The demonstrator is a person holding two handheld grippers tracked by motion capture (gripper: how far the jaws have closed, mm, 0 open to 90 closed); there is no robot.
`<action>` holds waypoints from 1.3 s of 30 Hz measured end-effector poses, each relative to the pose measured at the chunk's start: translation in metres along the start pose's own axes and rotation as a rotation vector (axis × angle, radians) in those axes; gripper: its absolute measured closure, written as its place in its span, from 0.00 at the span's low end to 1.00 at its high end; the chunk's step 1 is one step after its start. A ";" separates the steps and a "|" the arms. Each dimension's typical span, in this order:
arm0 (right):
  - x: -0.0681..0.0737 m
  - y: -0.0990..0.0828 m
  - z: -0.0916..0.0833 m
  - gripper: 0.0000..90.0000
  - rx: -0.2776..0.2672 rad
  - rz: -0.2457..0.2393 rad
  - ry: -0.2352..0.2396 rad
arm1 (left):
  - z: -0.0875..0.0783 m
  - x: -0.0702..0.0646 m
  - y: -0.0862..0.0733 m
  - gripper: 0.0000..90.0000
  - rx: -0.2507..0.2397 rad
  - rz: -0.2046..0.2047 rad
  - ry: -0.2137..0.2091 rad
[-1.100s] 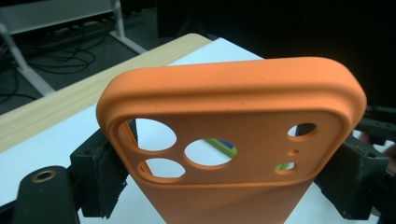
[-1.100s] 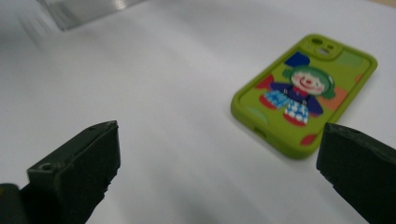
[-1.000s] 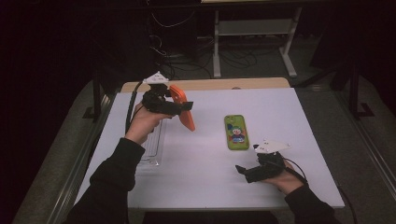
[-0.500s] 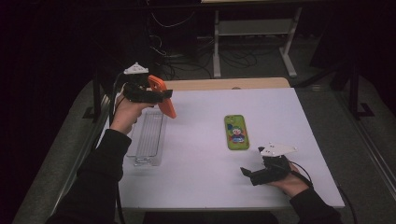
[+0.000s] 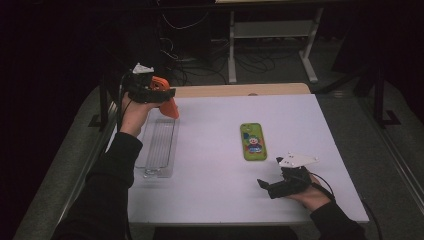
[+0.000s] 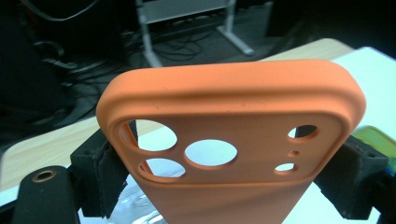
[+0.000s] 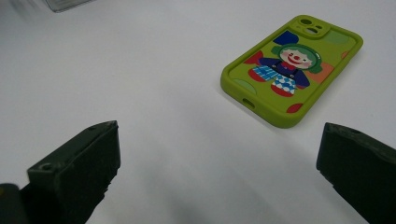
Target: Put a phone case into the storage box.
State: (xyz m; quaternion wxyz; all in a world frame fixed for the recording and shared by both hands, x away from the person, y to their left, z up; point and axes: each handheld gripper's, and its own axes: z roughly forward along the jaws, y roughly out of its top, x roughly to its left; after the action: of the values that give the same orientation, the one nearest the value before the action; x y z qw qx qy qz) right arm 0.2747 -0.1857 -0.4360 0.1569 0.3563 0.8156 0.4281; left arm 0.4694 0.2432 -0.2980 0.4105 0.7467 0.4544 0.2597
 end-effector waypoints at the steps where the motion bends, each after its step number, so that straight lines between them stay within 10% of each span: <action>1: 0.001 0.000 0.000 0.00 0.005 0.009 0.003 | 0.003 0.001 0.000 0.16 0.004 -0.010 0.020; 16: -0.001 0.001 -0.001 0.00 -0.006 -0.001 0.001 | 0.050 0.015 -0.015 0.15 0.173 -0.074 0.239; 39: -0.003 0.001 -0.001 0.00 -0.017 0.002 0.006 | 0.087 0.018 -0.028 0.14 0.233 -0.113 0.305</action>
State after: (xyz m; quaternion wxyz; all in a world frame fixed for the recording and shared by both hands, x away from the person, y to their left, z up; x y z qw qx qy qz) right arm 0.2769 -0.1881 -0.4346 0.1571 0.3544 0.8121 0.4362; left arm 0.5308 0.2331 -0.3679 0.2616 0.7142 0.5797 0.2921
